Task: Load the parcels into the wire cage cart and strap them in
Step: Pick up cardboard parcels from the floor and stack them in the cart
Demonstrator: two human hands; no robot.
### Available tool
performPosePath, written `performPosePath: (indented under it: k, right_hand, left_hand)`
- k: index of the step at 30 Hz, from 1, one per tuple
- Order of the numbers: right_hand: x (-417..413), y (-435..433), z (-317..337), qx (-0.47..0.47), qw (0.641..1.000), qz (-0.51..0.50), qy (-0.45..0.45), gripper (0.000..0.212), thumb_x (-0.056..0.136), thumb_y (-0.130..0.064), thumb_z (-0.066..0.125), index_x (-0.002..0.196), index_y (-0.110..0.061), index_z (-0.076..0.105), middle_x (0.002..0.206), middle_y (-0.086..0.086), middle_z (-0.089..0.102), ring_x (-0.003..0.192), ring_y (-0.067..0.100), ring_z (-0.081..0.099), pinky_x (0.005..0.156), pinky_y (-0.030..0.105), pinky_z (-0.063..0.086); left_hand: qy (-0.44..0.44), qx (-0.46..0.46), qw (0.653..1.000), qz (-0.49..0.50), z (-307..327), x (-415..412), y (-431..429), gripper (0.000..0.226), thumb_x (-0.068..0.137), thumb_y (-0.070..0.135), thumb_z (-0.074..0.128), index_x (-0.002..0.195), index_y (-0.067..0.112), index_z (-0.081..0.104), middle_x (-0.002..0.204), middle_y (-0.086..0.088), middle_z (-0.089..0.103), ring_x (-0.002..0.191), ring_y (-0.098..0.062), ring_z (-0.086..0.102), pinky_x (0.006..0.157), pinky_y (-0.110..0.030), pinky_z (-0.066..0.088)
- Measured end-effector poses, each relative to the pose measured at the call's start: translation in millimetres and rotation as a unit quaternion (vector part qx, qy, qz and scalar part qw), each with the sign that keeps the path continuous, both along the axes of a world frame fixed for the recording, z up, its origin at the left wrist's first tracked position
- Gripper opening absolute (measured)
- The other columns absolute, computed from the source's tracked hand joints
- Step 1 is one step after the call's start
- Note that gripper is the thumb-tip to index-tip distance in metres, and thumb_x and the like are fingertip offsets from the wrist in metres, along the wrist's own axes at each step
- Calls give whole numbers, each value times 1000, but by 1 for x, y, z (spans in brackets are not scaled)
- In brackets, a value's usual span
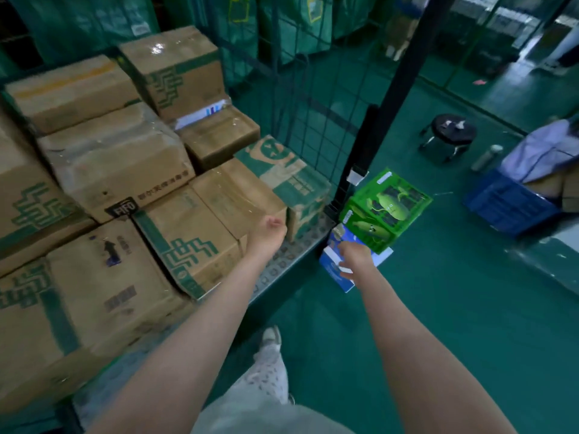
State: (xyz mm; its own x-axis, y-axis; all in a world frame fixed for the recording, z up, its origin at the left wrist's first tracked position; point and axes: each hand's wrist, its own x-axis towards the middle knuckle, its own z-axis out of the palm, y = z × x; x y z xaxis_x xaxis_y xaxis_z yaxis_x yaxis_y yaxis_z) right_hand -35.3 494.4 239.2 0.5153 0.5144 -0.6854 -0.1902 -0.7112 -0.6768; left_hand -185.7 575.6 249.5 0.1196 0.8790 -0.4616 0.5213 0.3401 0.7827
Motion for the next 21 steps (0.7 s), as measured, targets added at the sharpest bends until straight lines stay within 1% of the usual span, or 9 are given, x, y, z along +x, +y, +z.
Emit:
performPosePath:
  k: [2,4,6,8,10,12,15,17,21]
  right_hand:
    - [23,-5,-2,-4,1000,-6,4,27,95,-13,47,70,-21,41,89,7,48,92,22,45,61,29,42]
    - [46,-7,-1,-9,1000,-12,-7,30,96,-13,44,68,-21,38,79,3,45,93,21,43,67,32,43]
    - [75,-2,-1,-13,1000,-15,-22,31,97,-12,43,68,-21,36,85,6,46,94,21,42,74,34,43]
    - [94,5,-1,-10,999,-12,-36,32,97,-12,43,67,-21,37,81,4,46,93,20,43,67,31,43]
    - [129,13,-1,-14,999,-13,-48,32,97,-13,43,67,-21,37,83,5,46,93,19,43,66,30,43]
    - [157,20,0,-29,999,2,-45,32,98,-14,42,67,-22,37,96,8,46,93,20,43,75,33,42]
    - [195,37,1,-40,997,1,-68,32,97,-14,42,65,-18,37,88,8,46,93,27,53,77,34,43]
    - [217,51,-4,-43,996,5,-79,30,94,-13,41,64,-14,37,87,10,44,87,27,53,81,44,48]
    - [242,71,-16,-55,995,44,-70,29,94,-11,41,66,-13,38,83,9,42,83,22,43,70,35,38]
  left_hand:
    - [-16,-4,1000,-6,-7,24,1,16,95,15,47,106,16,58,117,-6,61,97,-19,55,76,-27,42]
    - [-18,-11,1000,-19,-10,49,3,21,96,15,46,112,10,59,117,-6,59,108,-23,54,84,-26,40]
    - [-22,-19,999,-17,-14,79,11,17,94,13,48,106,12,60,116,-6,60,112,-24,54,88,-27,40]
    - [-21,-11,999,-22,-17,99,19,11,92,12,49,95,17,59,114,-7,62,111,-26,56,91,-31,43]
    - [-4,-12,999,-35,-18,137,26,18,92,14,49,104,15,62,110,-4,61,109,-23,56,89,-28,42]
    - [2,-12,999,-44,-18,164,28,25,92,14,50,113,12,63,113,-3,62,110,-21,55,86,-23,39]
    - [8,-13,998,-54,-10,200,36,26,92,12,50,115,11,62,118,-3,61,110,-20,54,79,-20,35]
    - [13,-10,999,-50,-5,218,47,25,92,14,51,113,13,62,118,-2,62,110,-19,54,81,-21,36]
    - [20,-14,1000,-15,-5,241,62,24,92,14,49,113,13,61,116,-2,60,112,-20,53,90,-26,39]
